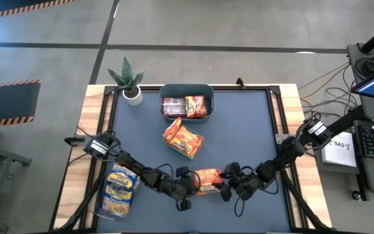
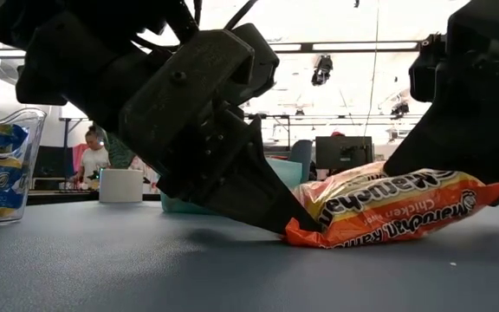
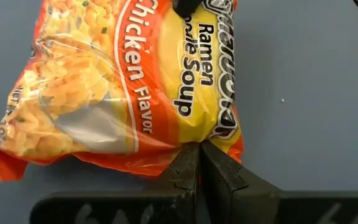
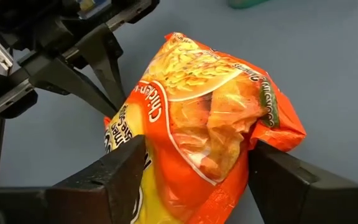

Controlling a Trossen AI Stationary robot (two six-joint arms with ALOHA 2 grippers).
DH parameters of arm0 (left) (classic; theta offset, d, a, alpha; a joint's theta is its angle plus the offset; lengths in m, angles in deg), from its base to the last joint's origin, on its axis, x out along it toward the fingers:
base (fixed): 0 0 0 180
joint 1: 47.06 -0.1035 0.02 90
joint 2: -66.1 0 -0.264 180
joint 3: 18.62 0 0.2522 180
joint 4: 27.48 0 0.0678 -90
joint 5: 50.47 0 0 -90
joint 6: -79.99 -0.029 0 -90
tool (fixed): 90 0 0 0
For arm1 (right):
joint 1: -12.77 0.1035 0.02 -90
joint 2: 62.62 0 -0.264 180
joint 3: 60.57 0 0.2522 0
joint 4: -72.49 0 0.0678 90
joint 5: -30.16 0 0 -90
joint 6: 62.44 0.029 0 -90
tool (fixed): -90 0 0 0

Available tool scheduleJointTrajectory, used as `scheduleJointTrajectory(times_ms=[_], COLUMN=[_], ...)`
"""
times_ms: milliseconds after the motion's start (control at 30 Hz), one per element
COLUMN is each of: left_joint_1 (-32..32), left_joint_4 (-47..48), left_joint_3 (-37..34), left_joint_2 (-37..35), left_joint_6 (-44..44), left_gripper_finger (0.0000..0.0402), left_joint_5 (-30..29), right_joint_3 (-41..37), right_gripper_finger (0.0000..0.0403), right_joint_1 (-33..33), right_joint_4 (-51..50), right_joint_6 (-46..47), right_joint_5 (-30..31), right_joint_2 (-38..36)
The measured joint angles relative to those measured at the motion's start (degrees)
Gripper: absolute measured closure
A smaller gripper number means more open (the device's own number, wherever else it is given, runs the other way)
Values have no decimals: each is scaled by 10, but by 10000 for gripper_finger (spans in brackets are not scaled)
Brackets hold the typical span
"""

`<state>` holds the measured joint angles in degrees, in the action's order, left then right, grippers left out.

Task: Sort Maruchan noodles
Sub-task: Put the orange noodle pack into the green bin

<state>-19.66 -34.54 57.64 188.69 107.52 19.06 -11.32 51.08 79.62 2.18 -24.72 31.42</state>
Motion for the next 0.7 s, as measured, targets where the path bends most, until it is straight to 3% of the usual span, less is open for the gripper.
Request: scheduleJointTrajectory(times_ms=[233, 400, 700], left_joint_1=[0, 1, 1], left_joint_4=[7, -1, -7], left_joint_3=[-5, -5, -5], left_joint_2=[3, 15, 20], left_joint_6=[19, 24, 28], left_gripper_finger=[402, 402, 402], left_joint_5=[1, -1, -1], right_joint_3=[0, 0, 0], right_gripper_finger=[172, 146, 97], right_joint_1=[0, -4, -10], right_joint_4=[13, 23, 31], right_joint_6=[-27, -16, -33], right_joint_5=[-4, -41, -45], right_joint_2=[-3, -3, -2])
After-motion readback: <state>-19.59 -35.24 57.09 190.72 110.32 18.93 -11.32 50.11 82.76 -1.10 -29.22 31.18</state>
